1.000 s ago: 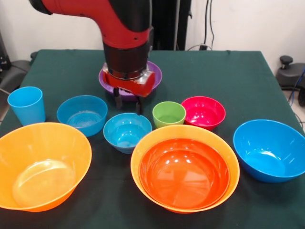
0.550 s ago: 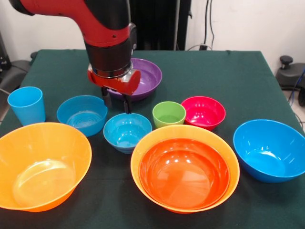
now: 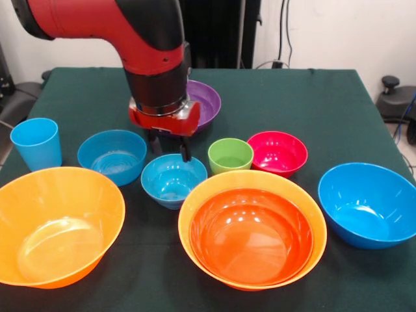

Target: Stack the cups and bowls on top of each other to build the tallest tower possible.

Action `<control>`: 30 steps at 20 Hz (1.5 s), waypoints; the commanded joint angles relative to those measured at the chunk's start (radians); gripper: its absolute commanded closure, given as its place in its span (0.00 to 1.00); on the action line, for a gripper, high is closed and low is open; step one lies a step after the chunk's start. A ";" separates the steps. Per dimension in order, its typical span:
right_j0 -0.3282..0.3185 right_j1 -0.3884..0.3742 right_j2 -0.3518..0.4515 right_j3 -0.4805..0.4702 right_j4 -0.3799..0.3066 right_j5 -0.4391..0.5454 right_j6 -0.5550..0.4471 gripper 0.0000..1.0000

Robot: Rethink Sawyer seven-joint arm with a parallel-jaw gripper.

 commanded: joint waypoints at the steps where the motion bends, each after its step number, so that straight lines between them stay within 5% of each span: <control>1: -0.009 0.057 0.137 0.028 -0.116 -0.039 -0.300 0.00; 30: -0.003 -0.068 0.156 0.097 -0.152 0.011 -0.167 0.00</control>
